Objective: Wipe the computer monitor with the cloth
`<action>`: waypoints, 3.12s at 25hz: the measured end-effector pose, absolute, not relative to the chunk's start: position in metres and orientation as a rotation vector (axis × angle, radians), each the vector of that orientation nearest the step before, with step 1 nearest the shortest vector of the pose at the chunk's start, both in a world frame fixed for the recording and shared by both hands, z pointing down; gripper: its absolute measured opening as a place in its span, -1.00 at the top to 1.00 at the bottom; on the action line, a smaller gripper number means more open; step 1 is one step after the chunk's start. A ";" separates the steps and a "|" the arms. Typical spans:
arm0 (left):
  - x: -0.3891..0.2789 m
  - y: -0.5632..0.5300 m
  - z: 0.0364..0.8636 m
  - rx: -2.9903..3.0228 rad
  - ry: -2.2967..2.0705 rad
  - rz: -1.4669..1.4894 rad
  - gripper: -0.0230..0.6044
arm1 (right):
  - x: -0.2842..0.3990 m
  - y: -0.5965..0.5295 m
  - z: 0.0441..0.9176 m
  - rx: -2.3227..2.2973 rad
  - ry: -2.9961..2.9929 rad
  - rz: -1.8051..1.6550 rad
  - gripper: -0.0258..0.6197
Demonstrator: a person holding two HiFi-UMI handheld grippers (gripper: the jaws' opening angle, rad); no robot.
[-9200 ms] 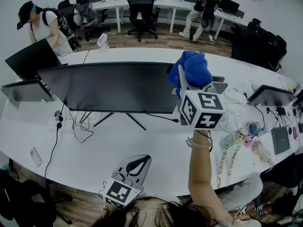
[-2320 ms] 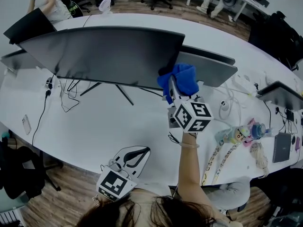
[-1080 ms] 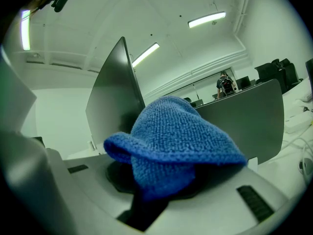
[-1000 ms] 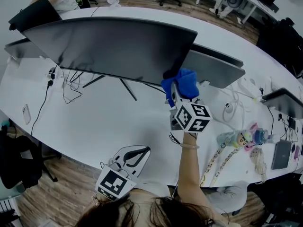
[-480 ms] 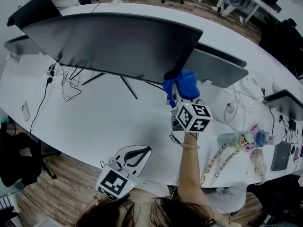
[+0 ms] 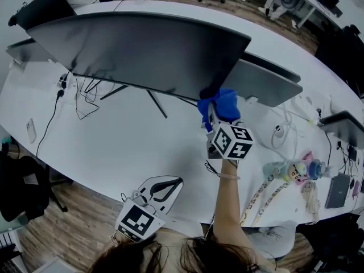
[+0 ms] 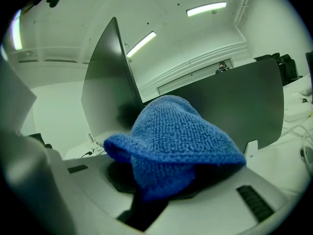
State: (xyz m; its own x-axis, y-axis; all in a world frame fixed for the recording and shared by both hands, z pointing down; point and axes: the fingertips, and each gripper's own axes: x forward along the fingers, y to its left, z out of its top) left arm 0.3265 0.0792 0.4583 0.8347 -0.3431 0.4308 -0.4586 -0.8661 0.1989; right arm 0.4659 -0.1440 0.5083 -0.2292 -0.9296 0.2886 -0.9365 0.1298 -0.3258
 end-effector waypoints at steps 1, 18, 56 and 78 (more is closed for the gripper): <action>0.327 0.079 0.459 2.720 -0.608 0.560 0.90 | 0.466 -0.144 0.511 1.939 -2.345 0.703 0.62; 0.324 0.073 0.460 2.683 -0.597 0.524 0.90 | 0.467 -0.144 0.547 1.939 -2.265 0.800 0.62; 0.300 0.061 0.467 2.635 -0.687 0.537 0.90 | 0.441 -0.144 0.604 1.926 -2.199 1.324 0.62; 0.251 0.054 0.459 2.637 -0.754 0.503 0.90 | 0.400 -0.154 0.608 1.924 -2.184 1.515 0.62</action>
